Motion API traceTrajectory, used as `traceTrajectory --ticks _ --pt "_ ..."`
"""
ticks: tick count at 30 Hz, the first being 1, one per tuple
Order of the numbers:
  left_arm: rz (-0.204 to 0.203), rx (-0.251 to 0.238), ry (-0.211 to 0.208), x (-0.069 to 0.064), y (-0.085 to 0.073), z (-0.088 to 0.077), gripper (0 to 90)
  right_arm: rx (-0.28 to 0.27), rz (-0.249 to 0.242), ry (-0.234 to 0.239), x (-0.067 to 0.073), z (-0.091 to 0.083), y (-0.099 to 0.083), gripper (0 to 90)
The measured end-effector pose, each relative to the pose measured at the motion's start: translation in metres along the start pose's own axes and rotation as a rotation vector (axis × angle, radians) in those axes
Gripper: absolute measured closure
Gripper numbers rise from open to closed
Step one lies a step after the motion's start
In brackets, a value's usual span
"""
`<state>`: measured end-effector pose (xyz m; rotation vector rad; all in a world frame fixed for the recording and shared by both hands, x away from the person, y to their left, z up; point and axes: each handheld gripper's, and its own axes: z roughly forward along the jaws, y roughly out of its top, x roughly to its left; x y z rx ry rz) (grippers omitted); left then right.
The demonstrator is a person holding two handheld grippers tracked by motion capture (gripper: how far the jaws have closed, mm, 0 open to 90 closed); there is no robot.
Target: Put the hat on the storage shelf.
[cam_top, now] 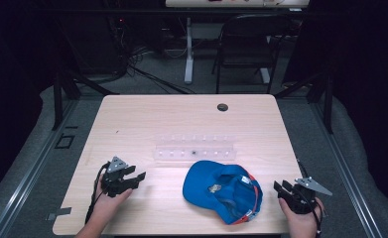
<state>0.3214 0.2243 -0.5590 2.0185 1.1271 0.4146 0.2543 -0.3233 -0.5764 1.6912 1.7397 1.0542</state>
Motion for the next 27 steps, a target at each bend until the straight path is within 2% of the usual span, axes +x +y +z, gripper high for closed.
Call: traceTrajectory --ticks 5,7,13,16,17,20,21,24,25,27 --pt "0.000 -0.001 0.004 0.002 0.000 0.001 47.4 0.011 -0.019 -0.010 0.002 0.003 0.000 61.7" --pt "-0.004 0.000 -0.005 0.004 0.001 0.002 47.9 0.017 -0.043 -0.022 0.005 0.003 0.001 61.5" --pt "0.009 -0.012 0.001 0.004 0.005 0.003 48.9 0.014 -0.036 -0.020 0.004 0.002 0.002 61.8" --pt "0.028 -0.003 0.002 0.002 0.005 0.003 48.9 0.036 -0.011 0.000 0.003 -0.002 0.004 62.7" --pt "0.040 0.007 0.005 0.001 0.003 0.003 48.9 0.069 0.010 0.027 0.004 -0.003 0.007 63.0" --pt "0.043 0.003 0.006 -0.001 0.002 0.000 48.9 0.105 0.033 0.072 0.008 -0.005 0.012 61.8" --pt "0.043 0.003 0.006 -0.001 0.002 0.000 49.0 0.105 0.033 0.072 0.008 -0.005 0.012 61.8" --pt "0.043 0.000 -0.003 -0.002 0.001 -0.003 48.9 0.115 0.062 0.122 0.015 -0.010 0.020 61.0" --pt "0.043 0.000 -0.003 -0.002 0.001 -0.003 48.9 0.115 0.062 0.122 0.015 -0.010 0.020 61.0" --pt "0.049 -0.003 -0.007 -0.003 0.000 -0.002 48.9 0.131 0.084 0.174 0.019 -0.015 0.027 61.6"
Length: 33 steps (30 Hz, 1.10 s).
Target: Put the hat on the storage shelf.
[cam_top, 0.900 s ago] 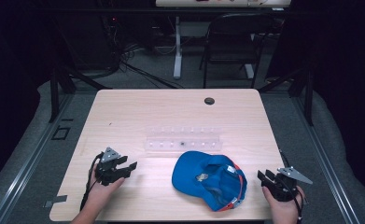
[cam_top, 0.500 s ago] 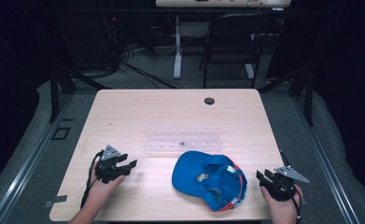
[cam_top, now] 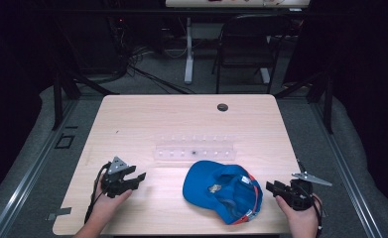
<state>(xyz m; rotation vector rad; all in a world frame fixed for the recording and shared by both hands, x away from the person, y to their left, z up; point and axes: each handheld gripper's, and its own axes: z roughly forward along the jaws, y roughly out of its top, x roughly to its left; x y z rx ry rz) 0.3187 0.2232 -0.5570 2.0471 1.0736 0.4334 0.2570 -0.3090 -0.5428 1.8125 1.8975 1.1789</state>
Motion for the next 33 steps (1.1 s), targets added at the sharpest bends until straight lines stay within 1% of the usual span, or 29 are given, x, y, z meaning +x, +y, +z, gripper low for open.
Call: traceTrajectory --ticks 1,2,3,4,5,6,7,8,9,11,12,13,15,17,19,22,23,25,26,27,28,29,32,33 --pt "-0.001 0.001 -0.003 0.000 0.000 0.000 49.0 0.008 0.004 0.016 0.002 -0.002 0.003 62.1" --pt "-0.001 0.001 -0.003 0.000 0.000 0.000 49.0 0.008 0.004 0.016 0.002 -0.002 0.003 62.1" --pt "0.005 0.005 -0.006 -0.001 0.000 0.001 48.9 0.018 0.008 0.047 0.006 -0.006 0.007 62.7" --pt "0.005 0.005 -0.006 -0.001 0.000 0.001 48.9 0.018 0.008 0.047 0.006 -0.006 0.007 62.7" --pt "0.010 0.005 -0.005 -0.001 0.000 0.000 48.9 0.023 0.007 0.060 0.007 -0.008 0.010 63.2" --pt "0.010 0.004 -0.004 -0.001 0.000 0.000 48.9 0.037 0.007 0.081 0.011 -0.012 0.015 63.7" --pt "0.011 0.002 -0.001 0.000 0.000 0.000 48.9 0.043 0.004 0.091 0.012 -0.014 0.017 63.7" --pt "0.011 0.002 -0.001 0.000 0.000 0.000 48.9 0.043 0.004 0.091 0.012 -0.014 0.017 63.7" --pt "0.007 -0.002 0.001 0.000 0.000 -0.001 48.9 0.058 0.006 0.118 0.016 -0.018 0.020 63.5" --pt "0.006 0.003 0.002 0.001 0.000 -0.001 48.9 0.072 -0.002 0.140 0.019 -0.020 0.021 63.3" --pt "0.006 0.003 0.002 0.001 0.000 -0.001 49.0 0.072 -0.002 0.140 0.019 -0.020 0.021 63.3" --pt "0.007 0.003 0.004 0.001 0.001 -0.001 48.9 0.090 -0.004 0.162 0.021 -0.021 0.021 63.1" --pt "0.007 0.000 0.008 0.001 0.000 0.000 48.9 0.108 -0.001 0.179 0.023 -0.021 0.019 62.7" --pt "0.008 0.002 0.008 0.000 0.000 0.000 48.9 0.112 0.004 0.183 0.023 -0.021 0.018 62.4" --pt "0.014 0.009 0.008 0.000 0.000 0.000 48.9 0.133 0.010 0.212 0.024 -0.019 0.011 61.4" --pt "0.016 0.005 0.011 -0.001 0.000 0.001 48.9 0.145 0.020 0.222 0.024 -0.017 0.006 61.5" --pt "0.018 0.008 0.012 -0.001 0.000 0.001 48.9 0.168 0.019 0.233 0.025 -0.015 0.002 62.0" --pt "0.019 0.009 0.014 -0.001 0.000 0.001 48.9 0.174 0.021 0.234 0.025 -0.015 0.000 62.1" --pt "0.019 0.013 0.015 0.000 0.000 0.001 48.9 0.183 0.032 0.242 0.025 -0.013 -0.003 62.1" --pt "0.016 0.013 0.015 0.000 0.000 0.001 48.9 0.180 0.042 0.247 0.025 -0.012 -0.005 62.1" --pt "0.016 0.013 0.015 0.000 0.000 0.001 48.9 0.180 0.042 0.247 0.025 -0.012 -0.005 62.1" --pt "0.018 0.014 0.018 0.000 0.000 0.002 48.9 0.193 0.042 0.258 0.025 -0.009 -0.007 62.0" --pt "0.019 0.015 0.017 0.000 0.000 0.002 49.1 0.200 0.045 0.256 0.025 -0.006 -0.009 62.3" --pt "0.021 0.015 0.018 0.000 0.000 0.002 49.2 0.199 0.055 0.259 0.027 -0.004 -0.011 63.2"
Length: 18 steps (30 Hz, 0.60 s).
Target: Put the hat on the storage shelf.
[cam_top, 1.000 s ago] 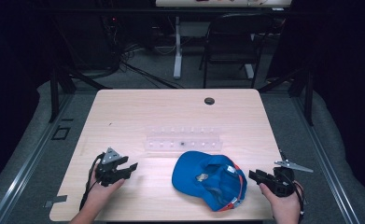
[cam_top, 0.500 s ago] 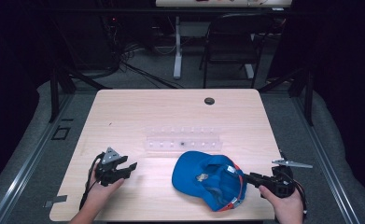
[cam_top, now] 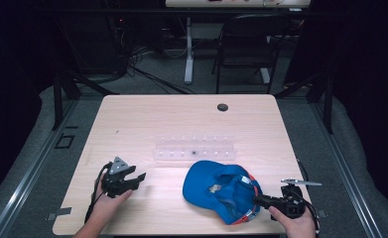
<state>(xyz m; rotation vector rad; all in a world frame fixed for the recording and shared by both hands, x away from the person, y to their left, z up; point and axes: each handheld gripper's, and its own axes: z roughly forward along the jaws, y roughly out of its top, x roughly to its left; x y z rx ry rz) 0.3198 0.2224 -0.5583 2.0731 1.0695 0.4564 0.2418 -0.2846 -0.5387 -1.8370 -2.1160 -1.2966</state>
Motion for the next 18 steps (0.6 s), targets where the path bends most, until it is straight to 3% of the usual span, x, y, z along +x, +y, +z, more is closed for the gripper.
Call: traceTrajectory --ticks 8,18 --pt "0.003 0.000 0.002 -0.0002 0.0000 -0.0004 49.2 0.005 0.020 0.033 -0.0009 0.0037 0.0008 68.0" --pt "0.002 -0.003 0.005 -0.0007 0.0001 -0.0007 49.4 0.015 0.055 0.033 -0.0049 0.0047 -0.0005 66.1"
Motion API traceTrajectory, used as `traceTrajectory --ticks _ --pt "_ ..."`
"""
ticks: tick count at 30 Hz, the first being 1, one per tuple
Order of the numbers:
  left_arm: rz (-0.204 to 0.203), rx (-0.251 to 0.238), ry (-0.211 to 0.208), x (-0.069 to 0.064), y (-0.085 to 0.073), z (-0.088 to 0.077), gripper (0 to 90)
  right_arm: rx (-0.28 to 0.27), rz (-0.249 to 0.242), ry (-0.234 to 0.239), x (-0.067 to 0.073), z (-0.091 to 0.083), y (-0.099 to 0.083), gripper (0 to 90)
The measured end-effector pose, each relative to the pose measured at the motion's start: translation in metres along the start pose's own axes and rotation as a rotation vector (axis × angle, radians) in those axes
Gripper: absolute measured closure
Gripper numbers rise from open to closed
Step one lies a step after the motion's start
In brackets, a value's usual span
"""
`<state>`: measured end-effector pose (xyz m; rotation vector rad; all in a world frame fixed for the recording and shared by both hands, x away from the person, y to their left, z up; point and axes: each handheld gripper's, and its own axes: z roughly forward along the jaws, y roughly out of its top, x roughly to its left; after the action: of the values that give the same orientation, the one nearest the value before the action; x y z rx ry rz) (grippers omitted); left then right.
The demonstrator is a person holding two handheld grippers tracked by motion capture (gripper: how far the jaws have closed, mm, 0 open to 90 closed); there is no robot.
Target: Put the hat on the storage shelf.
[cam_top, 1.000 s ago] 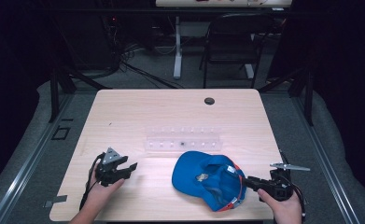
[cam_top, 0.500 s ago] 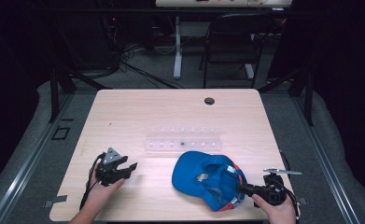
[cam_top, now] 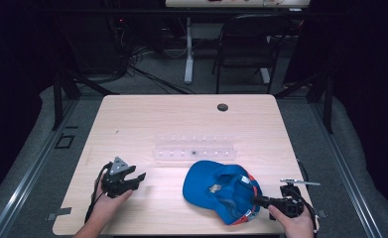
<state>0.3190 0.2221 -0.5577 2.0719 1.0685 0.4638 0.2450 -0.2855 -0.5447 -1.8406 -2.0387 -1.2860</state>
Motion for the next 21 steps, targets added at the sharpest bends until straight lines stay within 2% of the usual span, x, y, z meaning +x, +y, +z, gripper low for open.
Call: traceTrajectory --ticks 3,9,21 --pt "0.001 0.001 0.000 -0.0002 0.0001 0.0002 49.3 0.011 -0.003 0.014 0.0000 0.0003 0.0001 66.4" --pt "0.001 0.002 0.001 -0.0002 0.0000 0.0002 49.3 -0.012 -0.004 0.053 0.0039 -0.0019 0.0026 70.6" --pt "0.003 -0.001 0.005 0.0003 0.0001 -0.0003 49.3 0.015 0.010 0.036 0.0066 -0.0029 0.0094 75.9"
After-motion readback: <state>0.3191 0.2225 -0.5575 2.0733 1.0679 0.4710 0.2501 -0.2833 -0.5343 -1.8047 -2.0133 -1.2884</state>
